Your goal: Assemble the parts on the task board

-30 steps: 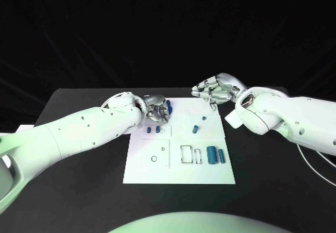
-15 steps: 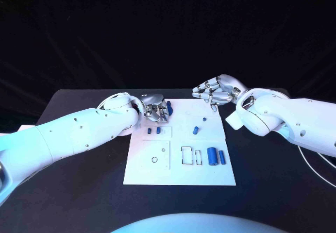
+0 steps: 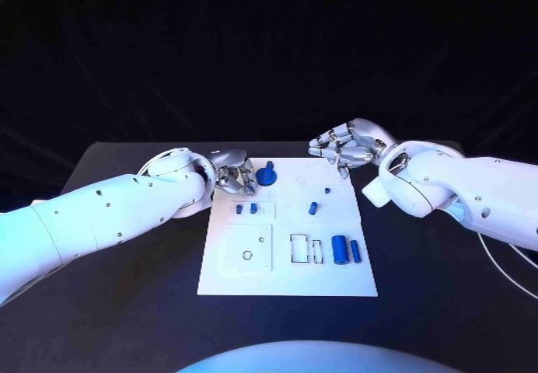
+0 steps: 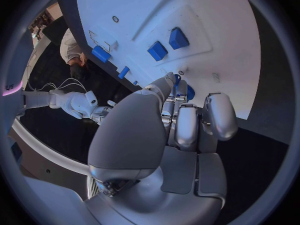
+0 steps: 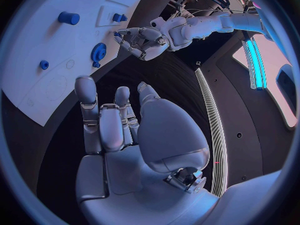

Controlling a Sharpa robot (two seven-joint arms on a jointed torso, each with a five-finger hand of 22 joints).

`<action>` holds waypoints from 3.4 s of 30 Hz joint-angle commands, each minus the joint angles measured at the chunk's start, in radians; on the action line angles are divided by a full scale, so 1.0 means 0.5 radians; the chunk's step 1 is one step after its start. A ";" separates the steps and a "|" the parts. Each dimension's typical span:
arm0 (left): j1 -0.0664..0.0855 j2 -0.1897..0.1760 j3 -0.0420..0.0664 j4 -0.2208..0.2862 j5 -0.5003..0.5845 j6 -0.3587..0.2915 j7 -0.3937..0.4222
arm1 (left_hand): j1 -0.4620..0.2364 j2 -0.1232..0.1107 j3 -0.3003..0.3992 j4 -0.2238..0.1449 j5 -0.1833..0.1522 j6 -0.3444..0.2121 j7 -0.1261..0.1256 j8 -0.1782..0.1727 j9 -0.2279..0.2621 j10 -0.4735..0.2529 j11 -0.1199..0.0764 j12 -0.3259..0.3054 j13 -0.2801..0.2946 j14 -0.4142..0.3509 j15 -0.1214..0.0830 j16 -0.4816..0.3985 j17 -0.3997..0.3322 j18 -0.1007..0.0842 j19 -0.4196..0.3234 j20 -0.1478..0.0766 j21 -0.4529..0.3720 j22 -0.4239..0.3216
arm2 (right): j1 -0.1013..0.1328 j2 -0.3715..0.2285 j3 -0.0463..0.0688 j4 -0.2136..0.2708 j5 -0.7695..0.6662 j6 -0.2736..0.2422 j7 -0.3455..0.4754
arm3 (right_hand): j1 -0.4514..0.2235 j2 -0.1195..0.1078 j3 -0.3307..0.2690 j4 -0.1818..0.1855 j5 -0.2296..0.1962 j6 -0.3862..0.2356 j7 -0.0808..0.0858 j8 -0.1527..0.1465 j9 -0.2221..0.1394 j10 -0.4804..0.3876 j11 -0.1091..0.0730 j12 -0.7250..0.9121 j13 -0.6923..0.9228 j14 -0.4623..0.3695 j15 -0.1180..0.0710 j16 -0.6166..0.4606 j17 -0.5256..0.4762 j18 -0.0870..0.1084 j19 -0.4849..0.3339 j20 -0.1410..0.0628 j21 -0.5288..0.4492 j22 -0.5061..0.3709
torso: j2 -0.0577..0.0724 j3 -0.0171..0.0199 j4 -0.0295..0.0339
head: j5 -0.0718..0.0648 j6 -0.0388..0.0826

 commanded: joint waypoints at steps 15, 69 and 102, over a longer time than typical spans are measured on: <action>0.001 0.015 0.001 -0.068 0.041 0.079 -0.008 | -0.016 -0.015 0.018 -0.001 0.002 -0.006 0.009 -0.010 -0.002 0.017 -0.008 -0.003 0.021 -0.005 0.001 0.003 -0.009 -0.028 -0.007 0.006 0.004 0.069 | -0.001 0.002 0.000 0.004 -0.006 0.021 0.011 | 0.014 0.014 -0.011 0.005 0.008 -0.009 0.002 0.009 -0.001 0.000 -0.006 0.013 0.001 -0.010 0.004 -0.008 -0.003 0.037 0.004 0.000 -0.008 -0.002 | 0.000 0.0033 -0.004 | 0.013 0.000; 0.000 0.085 -0.002 -0.166 0.094 0.273 -0.022 | -0.127 -0.055 0.011 0.022 0.004 -0.120 0.042 -0.094 -0.032 -0.061 0.026 -0.077 0.017 -0.023 0.033 -0.010 -0.055 -0.023 -0.033 0.030 -0.030 0.064 | -0.001 -0.003 0.000 0.002 -0.004 0.024 0.010 | 0.014 0.014 -0.011 0.005 0.008 -0.009 0.002 0.009 -0.001 0.000 -0.006 0.013 0.001 -0.010 0.004 -0.008 -0.003 0.037 0.004 0.000 -0.008 -0.002 | -0.001 0.0016 -0.001 | 0.007 -0.021; 0.001 -0.020 0.003 -0.159 0.290 0.169 0.015 | -0.231 -0.107 -0.116 0.112 0.023 -0.306 0.093 -0.186 -0.078 -0.270 0.097 -0.214 -0.037 -0.098 0.088 -0.120 -0.277 0.034 -0.138 0.091 -0.327 -0.091 | -0.003 -0.016 0.000 -0.073 -0.275 0.124 -0.100 | 0.120 0.021 0.015 -0.036 0.018 -0.024 0.010 0.007 -0.004 -0.141 -0.002 -0.153 -0.159 -0.069 0.008 -0.112 -0.131 0.068 -0.103 0.002 -0.151 -0.213 | -0.004 0.0009 -0.003 | 0.024 0.002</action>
